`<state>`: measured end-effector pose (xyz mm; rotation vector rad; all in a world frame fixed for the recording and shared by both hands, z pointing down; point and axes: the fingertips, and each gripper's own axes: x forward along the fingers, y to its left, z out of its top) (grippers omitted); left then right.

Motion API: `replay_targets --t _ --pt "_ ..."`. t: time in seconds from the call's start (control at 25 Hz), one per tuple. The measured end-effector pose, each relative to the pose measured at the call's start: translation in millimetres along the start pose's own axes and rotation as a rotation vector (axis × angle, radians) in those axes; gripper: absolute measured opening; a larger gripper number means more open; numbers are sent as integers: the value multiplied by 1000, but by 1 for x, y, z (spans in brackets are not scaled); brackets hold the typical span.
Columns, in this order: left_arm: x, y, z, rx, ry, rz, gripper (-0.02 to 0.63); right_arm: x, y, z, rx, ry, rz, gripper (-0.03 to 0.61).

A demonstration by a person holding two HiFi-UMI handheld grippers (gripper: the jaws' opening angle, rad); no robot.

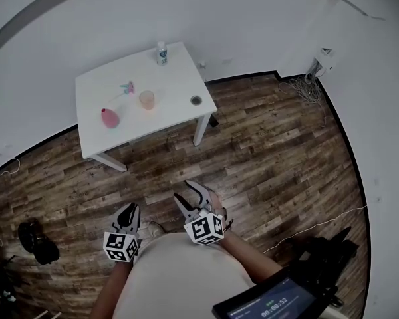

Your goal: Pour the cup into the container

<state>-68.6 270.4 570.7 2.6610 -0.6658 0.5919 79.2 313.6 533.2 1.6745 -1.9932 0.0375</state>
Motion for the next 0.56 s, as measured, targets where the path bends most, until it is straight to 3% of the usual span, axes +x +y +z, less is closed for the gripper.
replay_targets --t 0.56 --pt "30 -47 7 26 20 -62 37 -35 -37 -19 35 1 -54 230"
